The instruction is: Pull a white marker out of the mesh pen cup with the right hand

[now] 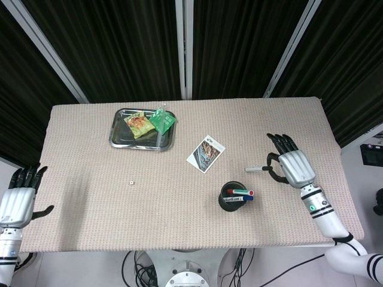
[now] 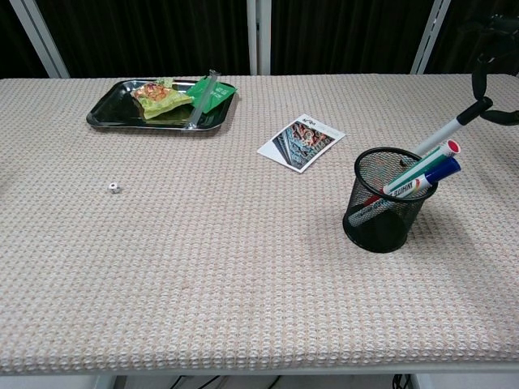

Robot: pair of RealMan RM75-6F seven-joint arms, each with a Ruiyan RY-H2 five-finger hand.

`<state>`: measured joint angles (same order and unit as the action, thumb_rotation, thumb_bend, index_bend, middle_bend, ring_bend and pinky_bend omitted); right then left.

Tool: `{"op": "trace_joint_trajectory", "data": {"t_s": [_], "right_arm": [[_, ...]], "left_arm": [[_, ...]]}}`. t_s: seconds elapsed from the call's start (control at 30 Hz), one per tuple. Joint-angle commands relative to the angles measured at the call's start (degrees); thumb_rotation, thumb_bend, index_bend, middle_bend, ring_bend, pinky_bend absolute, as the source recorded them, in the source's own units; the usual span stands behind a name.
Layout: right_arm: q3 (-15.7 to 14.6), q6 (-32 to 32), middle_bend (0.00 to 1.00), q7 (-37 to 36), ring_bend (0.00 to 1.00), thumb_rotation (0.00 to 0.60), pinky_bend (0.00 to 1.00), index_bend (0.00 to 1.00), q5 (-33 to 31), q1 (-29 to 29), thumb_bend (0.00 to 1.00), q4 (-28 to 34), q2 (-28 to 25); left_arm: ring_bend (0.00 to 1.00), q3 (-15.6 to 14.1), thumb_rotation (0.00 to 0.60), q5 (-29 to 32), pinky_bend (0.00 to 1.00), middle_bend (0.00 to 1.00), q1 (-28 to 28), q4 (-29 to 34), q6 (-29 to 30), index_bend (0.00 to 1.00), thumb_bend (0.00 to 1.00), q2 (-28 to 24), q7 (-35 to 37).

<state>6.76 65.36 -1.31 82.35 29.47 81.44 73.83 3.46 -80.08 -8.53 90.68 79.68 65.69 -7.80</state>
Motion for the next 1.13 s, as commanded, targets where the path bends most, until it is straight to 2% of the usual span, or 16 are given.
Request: {"op": "trace_joint_trajectory", "data": {"t_s": [0.03,0.07,0.1,0.13,0.23,0.27,0.3,0.43,0.7,0.9,1.13], "right_arm": [[-0.15,-0.39,0.04,0.03,0.00,0.600,0.00,0.81,-0.39,-0.06,0.32,-0.35,0.21],[-0.20,-0.49,0.03,0.11,0.00,0.600,0.00,0.78,-0.54,-0.15,0.32,-0.37,0.07],[-0.27,-0.66,0.02,0.15,0.00,0.600,0.00,0.71,-0.66,-0.23,0.31,-0.22,-0.20],[-0.38,-0.93,0.01,0.11,0.00,0.600,0.00,0.59,-0.81,-0.30,0.29,0.08,-0.60],[-0.84,-2.24,0.00,-1.38,0.00,0.600,0.00,0.14,-1.15,-0.55,0.19,2.00,-2.67],[-1.12,-2.56,0.00,-2.44,0.00,0.600,0.00,0.05,-0.96,-0.72,0.17,2.68,-3.52],[-1.35,-2.67,0.00,-2.95,0.00,0.600,0.00,0.02,-0.81,-0.90,0.15,3.01,-4.11],[-2.05,-1.49,0.00,-3.92,0.00,0.600,0.00,0.00,-0.44,-2.35,0.08,4.37,-6.22],[-3.21,8.00,0.00,-2.20,0.00,0.600,0.00,0.00,-0.56,-9.47,0.07,8.54,-10.65],[-3.13,15.16,0.00,4.77,0.00,0.600,0.00,0.00,-6.16,-16.06,0.09,8.29,-10.37],[-2.68,19.53,0.00,5.40,0.00,0.600,0.00,0.00,-7.52,-20.06,0.09,7.72,-8.71]], "left_arm": [[0.00,-0.05,0.600,-0.02,0.03,0.00,-0.03,-0.08,-0.09,0.09,0.13,0.07,0.01],[0.00,-0.04,0.600,-0.07,0.03,0.00,-0.06,-0.11,-0.07,0.09,0.13,0.10,0.03],[0.00,-0.02,0.600,-0.12,0.03,0.00,-0.07,-0.12,-0.02,0.09,0.13,0.13,0.05],[0.00,0.00,0.600,-0.17,0.03,0.00,-0.08,-0.12,0.03,0.09,0.13,0.15,0.05],[0.00,0.03,0.600,-0.27,0.03,0.00,-0.13,-0.12,0.13,0.09,0.13,0.22,-0.10],[0.00,0.02,0.600,-0.28,0.03,0.00,-0.14,-0.08,0.11,0.09,0.13,0.24,-0.08],[0.00,0.00,0.600,-0.28,0.03,0.00,-0.15,-0.04,0.07,0.09,0.13,0.24,-0.07],[0.00,-0.08,0.600,-0.41,0.03,0.00,-0.15,0.10,0.11,0.09,0.13,0.24,-0.18],[0.00,-0.09,0.600,-0.86,0.03,0.00,-0.05,0.67,0.63,0.09,0.13,-0.14,-0.19],[0.00,0.02,0.600,-1.87,0.03,0.00,-0.49,1.07,0.66,0.09,0.13,-0.64,0.63],[0.00,0.69,0.600,-3.75,0.03,0.00,-0.38,0.31,3.15,0.08,0.13,-0.68,2.27]]}}
